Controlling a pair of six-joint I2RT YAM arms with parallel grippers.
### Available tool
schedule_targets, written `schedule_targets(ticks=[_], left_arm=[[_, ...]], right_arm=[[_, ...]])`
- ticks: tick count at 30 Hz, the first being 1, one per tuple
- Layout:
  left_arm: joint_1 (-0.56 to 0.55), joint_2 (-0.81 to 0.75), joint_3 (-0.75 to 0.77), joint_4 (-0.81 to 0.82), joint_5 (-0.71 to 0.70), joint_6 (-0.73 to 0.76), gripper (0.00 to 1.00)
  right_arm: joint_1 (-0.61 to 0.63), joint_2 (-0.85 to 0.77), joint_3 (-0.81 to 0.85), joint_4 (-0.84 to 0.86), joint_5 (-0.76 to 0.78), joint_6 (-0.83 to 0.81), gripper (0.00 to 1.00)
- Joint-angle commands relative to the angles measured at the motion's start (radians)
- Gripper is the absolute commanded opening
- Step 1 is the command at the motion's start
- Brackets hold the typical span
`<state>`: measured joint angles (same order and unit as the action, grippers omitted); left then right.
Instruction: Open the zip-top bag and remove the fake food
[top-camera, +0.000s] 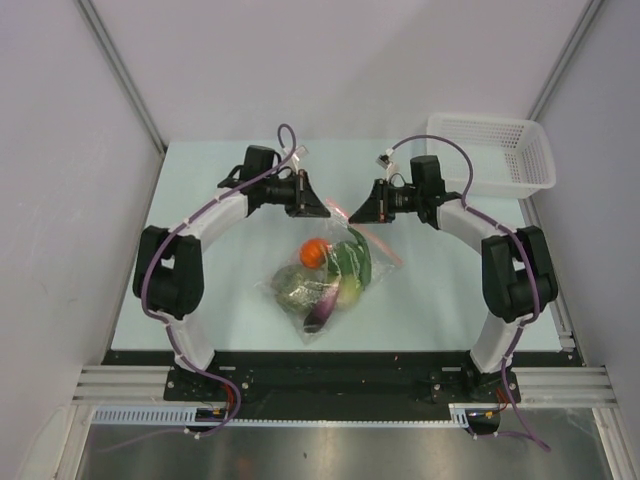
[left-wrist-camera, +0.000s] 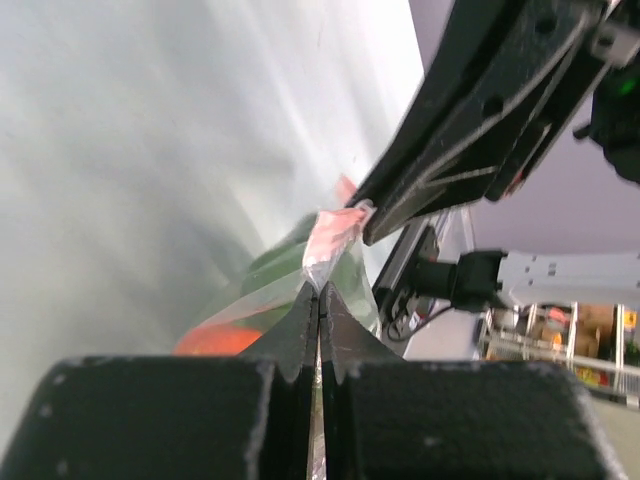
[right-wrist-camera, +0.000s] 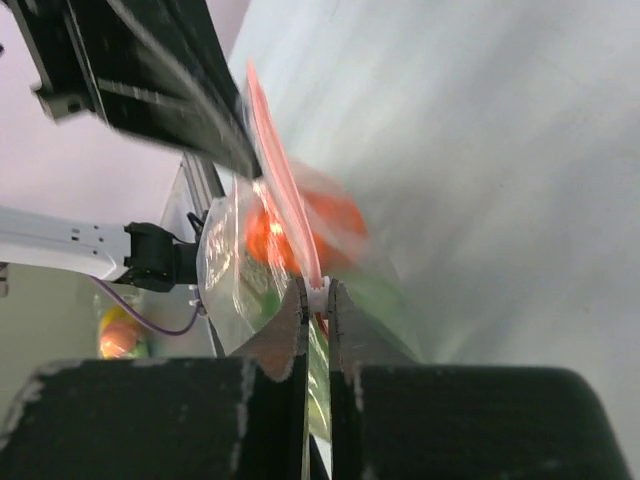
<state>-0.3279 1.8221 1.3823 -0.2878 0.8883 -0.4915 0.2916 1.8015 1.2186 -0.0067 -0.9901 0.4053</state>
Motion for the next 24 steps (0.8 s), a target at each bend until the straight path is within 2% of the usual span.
schedule_targets(ticks=[1, 9, 16, 18, 19, 21, 22, 24], left_arm=[[0.102, -0.092, 0.008, 0.108, -0.068, -0.045, 0.00], [0.190, -0.102, 0.038, 0.059, -0.066, -0.012, 0.00], [0.193, -0.124, 0.018, 0.082, -0.045, -0.019, 0.00], [0.187, -0.133, 0.009, 0.102, -0.005, -0.024, 0.00], [0.185, -0.136, 0.009, 0.101, 0.017, -0.013, 0.00], [0.170, -0.148, 0.012, 0.078, 0.049, 0.028, 0.00], [0.164, -0.152, 0.014, 0.070, 0.093, 0.042, 0.00], [0.136, -0.158, 0.017, 0.040, 0.127, 0.094, 0.00]], right_arm=[[-0.031, -0.109, -0.042, -0.186, 0.094, -0.115, 0.00], [-0.071, -0.255, -0.201, -0.292, 0.143, -0.169, 0.00], [-0.074, -0.436, -0.353, -0.369, 0.179, -0.172, 0.02], [-0.074, -0.467, -0.372, -0.380, 0.185, -0.163, 0.11], [-0.074, -0.478, -0.366, -0.394, 0.212, -0.160, 0.29], [-0.075, -0.491, -0.311, -0.417, 0.249, -0.158, 0.44], [-0.075, -0.490, -0.289, -0.432, 0.263, -0.158, 0.55], [-0.077, -0.466, -0.236, -0.434, 0.284, -0.139, 0.63]])
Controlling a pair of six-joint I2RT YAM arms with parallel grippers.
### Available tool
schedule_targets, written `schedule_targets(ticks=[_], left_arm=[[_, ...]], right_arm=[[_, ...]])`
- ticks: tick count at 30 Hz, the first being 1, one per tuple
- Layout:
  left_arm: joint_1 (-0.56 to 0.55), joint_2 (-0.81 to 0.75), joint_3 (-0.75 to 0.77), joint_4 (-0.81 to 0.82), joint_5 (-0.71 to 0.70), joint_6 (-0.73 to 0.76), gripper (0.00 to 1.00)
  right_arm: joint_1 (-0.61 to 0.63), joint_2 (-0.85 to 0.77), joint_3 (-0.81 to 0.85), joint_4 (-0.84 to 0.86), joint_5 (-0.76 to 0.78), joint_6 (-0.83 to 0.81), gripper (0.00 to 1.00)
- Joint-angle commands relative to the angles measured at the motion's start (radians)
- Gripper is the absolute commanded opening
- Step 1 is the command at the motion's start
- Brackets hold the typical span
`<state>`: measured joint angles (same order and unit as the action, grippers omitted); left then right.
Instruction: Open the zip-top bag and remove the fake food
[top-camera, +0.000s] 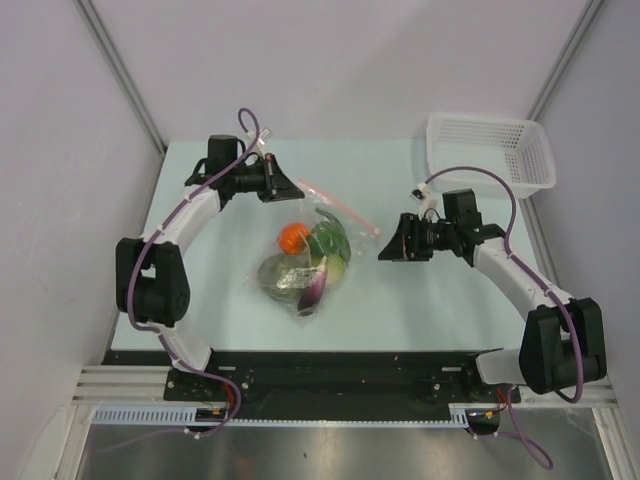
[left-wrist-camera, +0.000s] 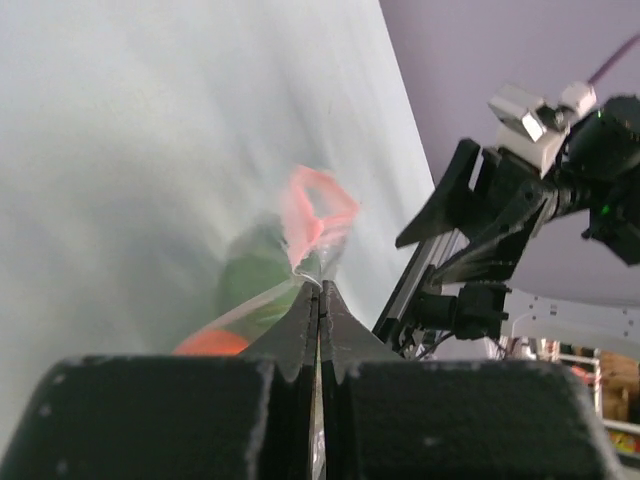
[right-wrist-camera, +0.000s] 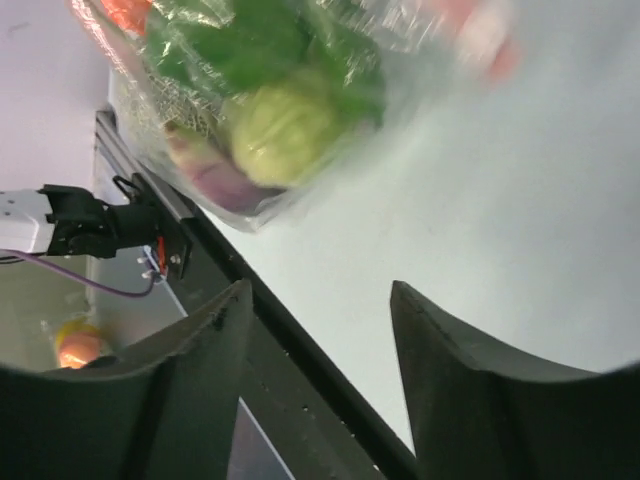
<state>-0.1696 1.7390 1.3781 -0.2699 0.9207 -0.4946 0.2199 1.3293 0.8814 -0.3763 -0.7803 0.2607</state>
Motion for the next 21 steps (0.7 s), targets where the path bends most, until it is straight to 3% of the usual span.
schedule_targets(ticks=[1, 6, 14, 21], left_arm=[[-0.031, -0.082, 0.021, 0.008, 0.136, 0.117, 0.00], [-0.062, -0.105, -0.002, -0.025, 0.217, 0.172, 0.00], [-0.071, -0.137, -0.045, -0.029, 0.257, 0.186, 0.00], [-0.077, -0.148, -0.047, -0.046, 0.254, 0.188, 0.00]], right_arm=[[-0.007, 0.022, 0.154, -0.058, 0.072, 0.008, 0.66], [-0.007, 0.149, 0.309, -0.052, 0.065, 0.011, 0.71], [0.013, 0.287, 0.474, 0.008, 0.023, 0.061, 0.70], [0.094, 0.410, 0.614, -0.101, 0.104, 0.045, 0.68]])
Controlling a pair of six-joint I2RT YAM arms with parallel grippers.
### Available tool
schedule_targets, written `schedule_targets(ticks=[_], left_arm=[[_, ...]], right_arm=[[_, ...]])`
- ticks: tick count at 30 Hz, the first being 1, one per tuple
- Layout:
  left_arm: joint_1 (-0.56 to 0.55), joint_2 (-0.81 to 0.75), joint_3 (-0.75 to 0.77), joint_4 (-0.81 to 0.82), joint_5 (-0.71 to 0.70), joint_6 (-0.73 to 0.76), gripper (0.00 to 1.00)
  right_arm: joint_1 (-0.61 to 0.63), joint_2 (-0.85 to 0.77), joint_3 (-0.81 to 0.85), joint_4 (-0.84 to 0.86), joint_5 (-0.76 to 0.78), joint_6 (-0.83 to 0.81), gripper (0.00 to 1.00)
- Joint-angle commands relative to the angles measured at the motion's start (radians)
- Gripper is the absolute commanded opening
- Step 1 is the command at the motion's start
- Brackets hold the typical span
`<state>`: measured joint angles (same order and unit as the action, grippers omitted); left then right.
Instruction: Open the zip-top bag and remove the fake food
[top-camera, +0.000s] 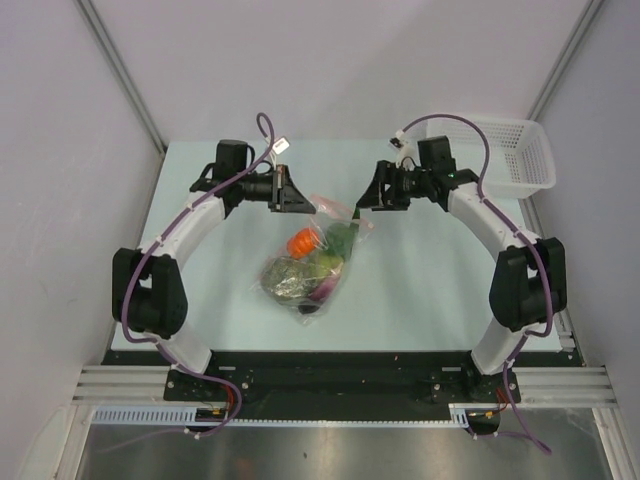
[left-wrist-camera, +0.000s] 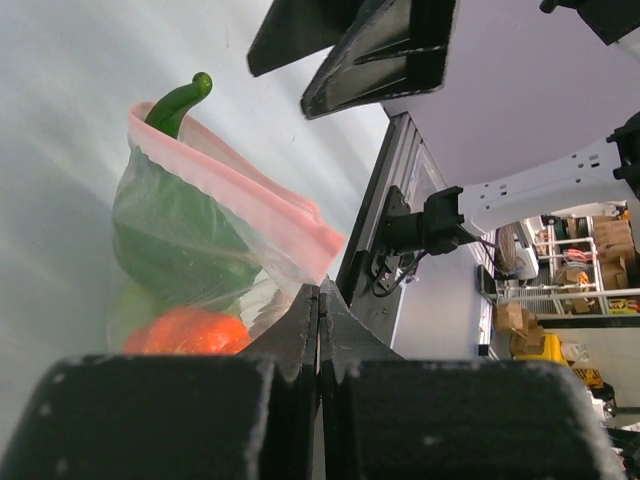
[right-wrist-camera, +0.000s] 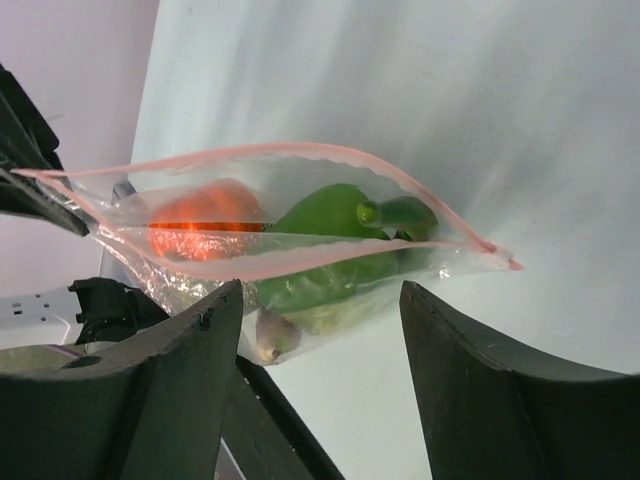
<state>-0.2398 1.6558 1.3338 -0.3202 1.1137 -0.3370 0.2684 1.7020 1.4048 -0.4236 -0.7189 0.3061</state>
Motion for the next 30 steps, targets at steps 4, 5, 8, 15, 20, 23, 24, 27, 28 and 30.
schedule_targets(ticks=[4, 5, 8, 15, 20, 23, 24, 27, 28, 30], left_arm=[[-0.016, -0.077, -0.002, 0.015, 0.063, 0.012, 0.00], [-0.022, -0.080, -0.004, 0.017, 0.061, 0.010, 0.00], [-0.035, -0.091, -0.013, 0.017, 0.057, 0.006, 0.00], [-0.058, -0.120, -0.035, 0.026, 0.038, -0.005, 0.00], [-0.078, -0.136, -0.030, 0.018, 0.029, -0.007, 0.00], [-0.085, -0.146, -0.030, -0.003, 0.021, 0.000, 0.00], [-0.087, -0.159, -0.031, -0.009, 0.018, 0.003, 0.00], [-0.089, -0.178, -0.041, -0.032, 0.012, 0.016, 0.00], [-0.089, -0.185, -0.042, -0.051, 0.000, 0.023, 0.00], [-0.089, -0.194, -0.045, -0.060, -0.015, 0.036, 0.00]], right_arm=[[0.094, 0.047, 0.143, -0.086, 0.130, -0.097, 0.68], [0.098, 0.050, 0.148, -0.083, 0.162, -0.114, 0.69], [0.107, 0.053, 0.141, -0.040, 0.219, -0.171, 0.72], [0.140, 0.016, 0.060, 0.085, 0.096, -0.459, 0.73], [0.146, -0.001, 0.005, 0.068, -0.046, -0.682, 0.76], [0.158, 0.001, 0.010, 0.033, -0.085, -0.764, 0.77], [0.158, -0.004, -0.003, 0.039, -0.086, -0.771, 0.77], [0.157, -0.016, -0.018, 0.075, -0.106, -0.768, 0.73], [0.155, -0.016, -0.015, 0.081, -0.103, -0.760, 0.70], [0.153, -0.018, -0.010, 0.091, -0.100, -0.712, 0.36]])
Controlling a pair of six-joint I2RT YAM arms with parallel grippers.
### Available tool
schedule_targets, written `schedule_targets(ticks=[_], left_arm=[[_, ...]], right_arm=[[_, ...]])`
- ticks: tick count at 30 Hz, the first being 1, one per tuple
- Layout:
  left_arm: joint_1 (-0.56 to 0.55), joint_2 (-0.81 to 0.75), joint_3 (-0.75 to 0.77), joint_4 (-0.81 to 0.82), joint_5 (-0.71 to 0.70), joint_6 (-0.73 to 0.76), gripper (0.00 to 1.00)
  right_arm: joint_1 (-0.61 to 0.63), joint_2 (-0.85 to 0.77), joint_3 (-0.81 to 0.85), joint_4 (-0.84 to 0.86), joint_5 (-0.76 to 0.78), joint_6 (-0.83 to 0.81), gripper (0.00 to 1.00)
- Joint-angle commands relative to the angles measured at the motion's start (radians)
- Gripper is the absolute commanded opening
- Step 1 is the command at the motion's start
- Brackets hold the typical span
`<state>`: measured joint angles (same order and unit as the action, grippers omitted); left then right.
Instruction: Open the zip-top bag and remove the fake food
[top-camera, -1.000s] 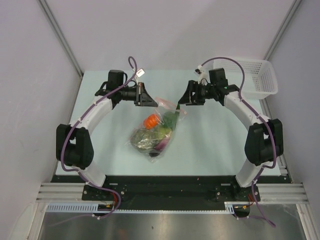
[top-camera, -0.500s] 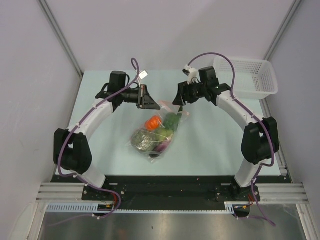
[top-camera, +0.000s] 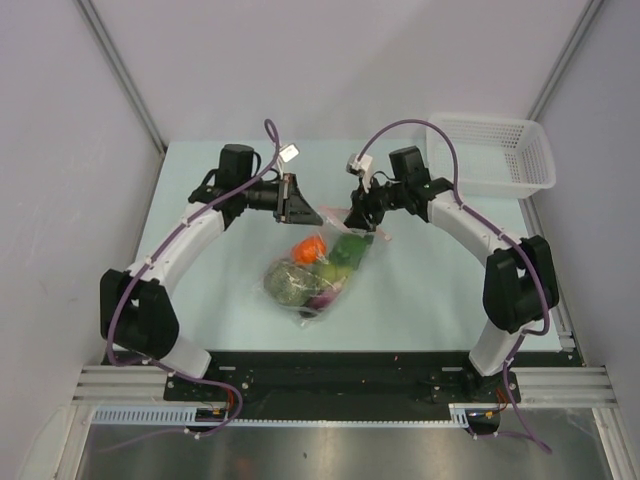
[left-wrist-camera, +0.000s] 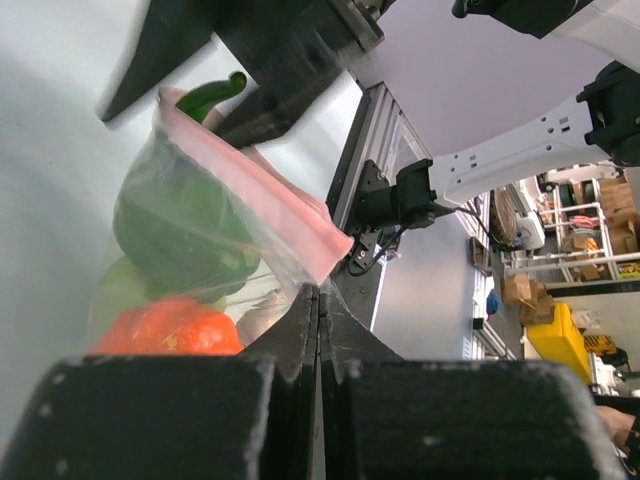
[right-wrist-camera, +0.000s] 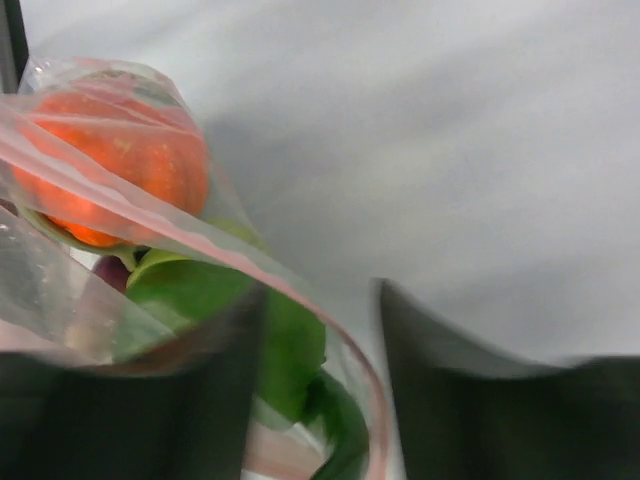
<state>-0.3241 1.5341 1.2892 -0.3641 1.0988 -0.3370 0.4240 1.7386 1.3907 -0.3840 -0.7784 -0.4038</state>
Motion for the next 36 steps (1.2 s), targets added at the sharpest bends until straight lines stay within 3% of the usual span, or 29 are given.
schedule_targets(ticks=[1, 2, 6, 8, 11, 14, 15, 17, 18, 22, 26, 31, 36], left_arm=[[-0.003, -0.081, -0.008, -0.015, -0.011, 0.036, 0.00], [-0.003, -0.086, -0.014, -0.010, -0.020, 0.032, 0.00], [0.005, -0.100, -0.031, 0.007, -0.137, -0.008, 0.00], [0.010, -0.107, -0.034, 0.008, -0.280, -0.043, 0.01], [0.010, -0.109, -0.010, -0.013, -0.423, -0.062, 0.12], [0.008, -0.100, 0.028, -0.050, -0.520, -0.070, 0.27], [0.008, -0.098, 0.051, -0.065, -0.548, -0.068, 0.41], [0.003, -0.104, 0.068, -0.110, -0.585, -0.059, 0.50], [-0.001, -0.123, 0.073, -0.130, -0.614, -0.059, 0.69], [-0.024, -0.221, 0.048, -0.159, -0.668, -0.079, 0.75], [-0.079, -0.313, 0.036, -0.252, -0.790, -0.149, 0.90], [-0.219, -0.373, -0.010, -0.308, -0.911, -0.419, 0.90], [-0.282, -0.353, -0.067, -0.299, -0.993, -0.722, 0.74]], right_arm=[[-0.001, -0.053, 0.010, 0.054, -0.039, 0.022, 0.25], [-0.001, -0.051, 0.014, 0.045, -0.044, 0.039, 0.18], [0.028, -0.073, 0.037, -0.027, 0.016, 0.092, 0.13], [0.047, -0.089, 0.059, -0.059, 0.085, 0.140, 0.10], [0.062, -0.109, 0.121, -0.139, 0.128, 0.261, 0.03], [0.082, -0.113, 0.183, -0.242, 0.179, 0.355, 0.00], [0.087, -0.113, 0.191, -0.263, 0.189, 0.376, 0.00], [0.104, -0.114, 0.194, -0.289, 0.220, 0.472, 0.00], [0.104, -0.117, 0.189, -0.291, 0.232, 0.514, 0.00], [0.110, -0.116, 0.162, -0.264, 0.243, 0.651, 0.00], [0.133, -0.120, 0.165, -0.272, 0.289, 0.717, 0.00], [0.137, -0.136, 0.214, -0.326, 0.364, 0.776, 0.00], [0.145, -0.172, 0.209, -0.290, 0.358, 0.818, 0.00]])
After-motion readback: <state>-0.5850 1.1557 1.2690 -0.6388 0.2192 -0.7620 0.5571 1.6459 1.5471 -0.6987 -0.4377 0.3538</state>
